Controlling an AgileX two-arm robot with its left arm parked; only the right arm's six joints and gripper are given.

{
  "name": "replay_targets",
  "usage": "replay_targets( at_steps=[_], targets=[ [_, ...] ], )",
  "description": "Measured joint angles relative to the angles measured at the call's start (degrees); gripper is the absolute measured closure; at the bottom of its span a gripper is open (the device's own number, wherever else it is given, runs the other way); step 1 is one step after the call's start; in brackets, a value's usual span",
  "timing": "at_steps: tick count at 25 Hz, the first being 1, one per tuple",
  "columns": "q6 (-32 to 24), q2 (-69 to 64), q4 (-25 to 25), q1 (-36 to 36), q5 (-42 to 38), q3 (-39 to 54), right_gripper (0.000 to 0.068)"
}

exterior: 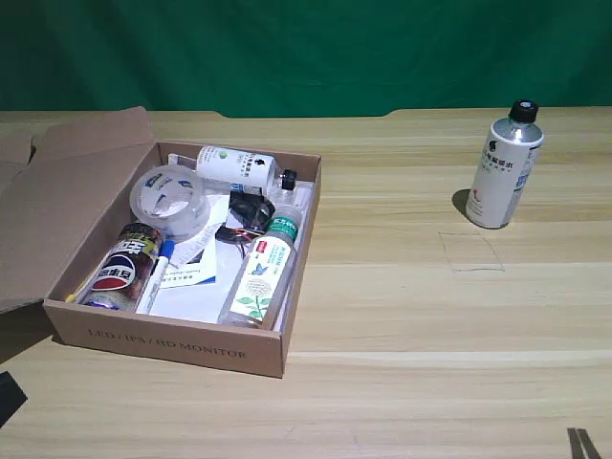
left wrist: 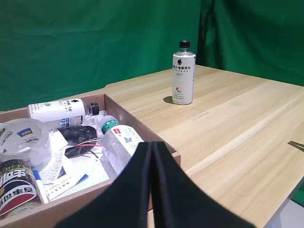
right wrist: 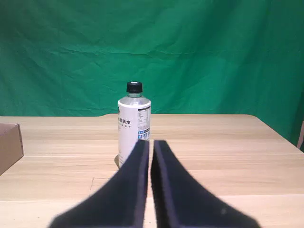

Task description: Place the white bottle into the box.

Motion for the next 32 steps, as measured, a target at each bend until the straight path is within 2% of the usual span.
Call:
replay_targets(
  at_steps=[10,19,28,32],
  targets=[
    [0.00,0.00,0.00,0.00,-0.07,0.00,0.0680],
    [0.00,0.99,-0.02,0.00,-3.69,-2.46,0.0680],
    [-0.21,23.99,-0.41,0.00,-9.52,-14.51,0.0680],
    [-0.25,34.14,-0.46,0.00,-8.53,-18.32,0.0680]
  ],
)
